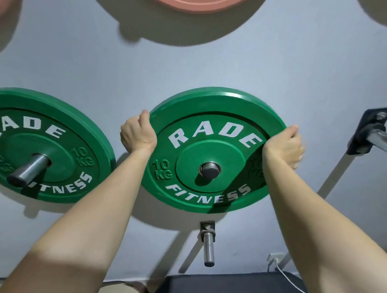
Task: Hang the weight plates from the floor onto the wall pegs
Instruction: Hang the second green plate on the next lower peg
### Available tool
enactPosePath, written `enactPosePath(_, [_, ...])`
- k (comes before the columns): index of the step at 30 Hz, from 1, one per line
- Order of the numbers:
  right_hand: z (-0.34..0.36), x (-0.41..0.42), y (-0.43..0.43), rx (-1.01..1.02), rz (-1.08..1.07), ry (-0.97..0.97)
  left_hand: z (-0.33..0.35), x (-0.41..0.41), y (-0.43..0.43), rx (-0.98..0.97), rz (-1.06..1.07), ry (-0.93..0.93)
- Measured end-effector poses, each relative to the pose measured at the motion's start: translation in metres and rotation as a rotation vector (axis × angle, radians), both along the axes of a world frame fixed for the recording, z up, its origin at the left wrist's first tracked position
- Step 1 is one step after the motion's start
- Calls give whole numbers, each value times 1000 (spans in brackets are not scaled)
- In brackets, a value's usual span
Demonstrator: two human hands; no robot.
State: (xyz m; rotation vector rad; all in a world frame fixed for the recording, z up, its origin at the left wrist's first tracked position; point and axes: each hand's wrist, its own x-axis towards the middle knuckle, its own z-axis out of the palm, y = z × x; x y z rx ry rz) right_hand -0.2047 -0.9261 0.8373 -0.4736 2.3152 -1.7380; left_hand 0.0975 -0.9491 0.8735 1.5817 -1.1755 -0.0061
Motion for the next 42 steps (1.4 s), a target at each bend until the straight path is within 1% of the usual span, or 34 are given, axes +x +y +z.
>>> enactPosePath(1, [0,4,-6,-21,-64,-86,0,-1,-6,-4,11,-9])
enactPosePath(3, [-3,6,-18,-62,-138,-135,1,0,-16,-14,44,-24])
enactPosePath(6, [-6,1,-31,-79,-111,-124,0,-1,-30,-20,71,-54])
enactPosePath(9, [-4,0,-45,-83,-59,-117,-5,1,-41,-46,70,-40])
enactPosePath(15, [7,2,-81,-188,4,-92,-28,10,-78,-216,54,118])
enactPosePath(17, [10,5,-95,-189,-28,-71,-33,12,-88,-232,83,122])
enactPosePath(19, [12,7,-105,-187,-106,-55,-35,11,-97,-256,92,110])
enactPosePath(21, [11,7,-109,-177,-111,-60,-33,10,-99,-264,77,101])
enactPosePath(25, [10,4,-105,-174,-53,-86,-32,11,-93,-199,51,98])
enactPosePath(27, [9,3,-101,-187,-5,-101,-32,13,-91,-123,26,108])
enactPosePath(31, [11,-4,-89,-210,130,-155,-29,19,-85,64,4,69])
enactPosePath(36, [1,-16,-70,-216,293,-205,-36,20,-62,206,-93,105])
enactPosePath(38, [-8,-17,-59,-191,336,-193,-51,21,-52,234,-100,90])
enactPosePath(40, [-22,-16,-49,-127,354,-178,-67,20,-40,292,-88,37])
enactPosePath(42, [-34,-13,-41,-51,340,-227,-77,15,-32,369,-66,8])
